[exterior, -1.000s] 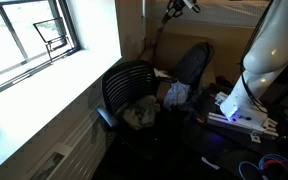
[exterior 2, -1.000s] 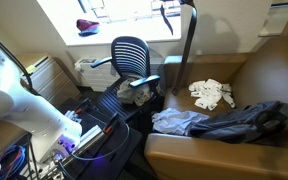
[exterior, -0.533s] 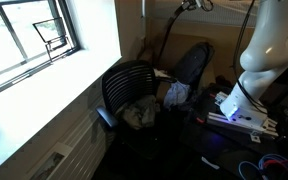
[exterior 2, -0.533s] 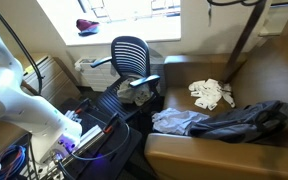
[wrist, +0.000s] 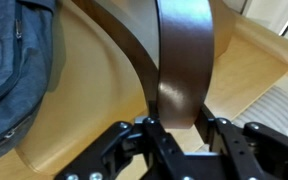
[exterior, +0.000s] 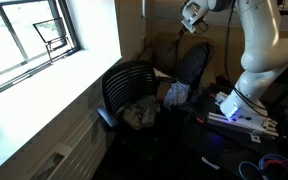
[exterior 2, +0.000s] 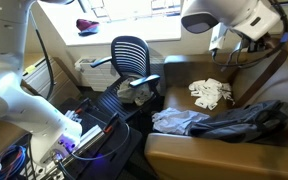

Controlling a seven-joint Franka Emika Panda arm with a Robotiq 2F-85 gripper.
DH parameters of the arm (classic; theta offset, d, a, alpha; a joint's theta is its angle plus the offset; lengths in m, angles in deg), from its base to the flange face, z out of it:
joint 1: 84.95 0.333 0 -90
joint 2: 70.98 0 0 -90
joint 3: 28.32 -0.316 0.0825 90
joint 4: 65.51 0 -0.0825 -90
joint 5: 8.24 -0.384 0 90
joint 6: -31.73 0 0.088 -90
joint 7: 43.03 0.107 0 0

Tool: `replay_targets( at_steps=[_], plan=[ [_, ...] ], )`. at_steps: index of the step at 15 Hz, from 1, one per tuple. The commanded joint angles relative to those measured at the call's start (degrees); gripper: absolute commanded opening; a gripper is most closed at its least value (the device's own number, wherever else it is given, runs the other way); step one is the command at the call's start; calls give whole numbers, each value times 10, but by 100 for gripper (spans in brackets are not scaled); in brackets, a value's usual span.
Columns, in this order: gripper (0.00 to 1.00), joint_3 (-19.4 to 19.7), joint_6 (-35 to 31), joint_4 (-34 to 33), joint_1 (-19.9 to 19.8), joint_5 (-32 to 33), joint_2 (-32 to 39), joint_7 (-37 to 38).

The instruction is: Put the belt on the couch

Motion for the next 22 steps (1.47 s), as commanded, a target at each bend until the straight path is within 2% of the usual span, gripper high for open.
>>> replay_targets(
  at_steps=[1,3,4,5,6,8,11,12,14,17,18,19,22],
  plan=[
    [15,115,-18,52,94,102,27,117],
    [15,154,80,76,135,160,7,164],
    [15,210,116,98,192,200,9,229],
    [15,185,131,127,192,271,-24,268],
    [15,197,158,151,222,309,-44,291],
    [15,185,198,191,255,388,-87,337],
    [15,196,305,201,293,510,-115,432],
    [40,153,250,170,247,495,-90,422],
    [40,154,288,180,260,533,-108,455],
    [40,158,292,185,260,536,-112,455],
    [65,159,292,187,260,536,-112,455],
    [66,139,331,175,240,528,-110,444],
    [85,103,357,173,211,552,-86,447]
  ],
)
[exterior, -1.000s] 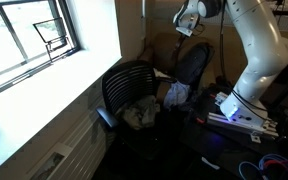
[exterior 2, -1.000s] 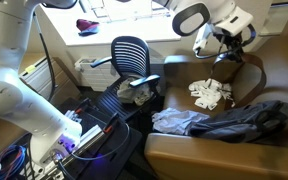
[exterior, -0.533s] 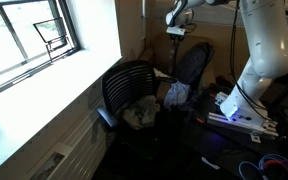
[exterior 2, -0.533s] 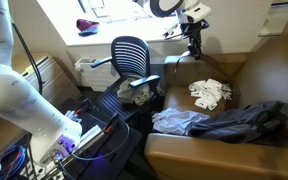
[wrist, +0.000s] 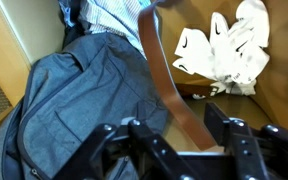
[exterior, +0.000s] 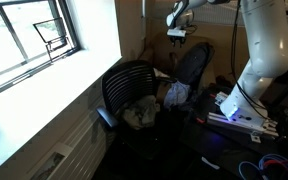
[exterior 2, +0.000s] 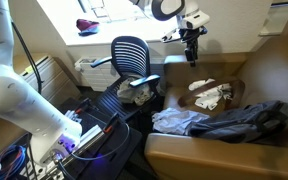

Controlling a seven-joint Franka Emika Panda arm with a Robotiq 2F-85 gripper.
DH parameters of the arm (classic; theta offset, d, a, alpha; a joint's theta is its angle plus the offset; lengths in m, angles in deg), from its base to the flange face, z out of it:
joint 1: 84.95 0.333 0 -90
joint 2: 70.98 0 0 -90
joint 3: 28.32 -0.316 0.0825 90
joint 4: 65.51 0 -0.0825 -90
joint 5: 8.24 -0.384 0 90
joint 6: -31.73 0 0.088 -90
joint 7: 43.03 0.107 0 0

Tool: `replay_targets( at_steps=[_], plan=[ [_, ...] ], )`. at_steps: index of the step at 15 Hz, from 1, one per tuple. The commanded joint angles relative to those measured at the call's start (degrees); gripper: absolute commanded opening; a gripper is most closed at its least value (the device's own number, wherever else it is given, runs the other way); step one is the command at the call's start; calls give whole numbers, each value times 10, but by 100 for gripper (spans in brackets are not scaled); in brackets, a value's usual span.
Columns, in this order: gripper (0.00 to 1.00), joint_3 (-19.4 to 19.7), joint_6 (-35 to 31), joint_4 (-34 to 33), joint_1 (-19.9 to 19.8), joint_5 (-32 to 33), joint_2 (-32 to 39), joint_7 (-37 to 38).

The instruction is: Put the belt on the couch

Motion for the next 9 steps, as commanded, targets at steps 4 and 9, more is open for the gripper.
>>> replay_targets(
  at_steps=[4,9],
  plan=[
    [100,-58,28,-16,-60,74,42,30],
    [100,-40,-38,-16,-54,147,40,83]
  ],
)
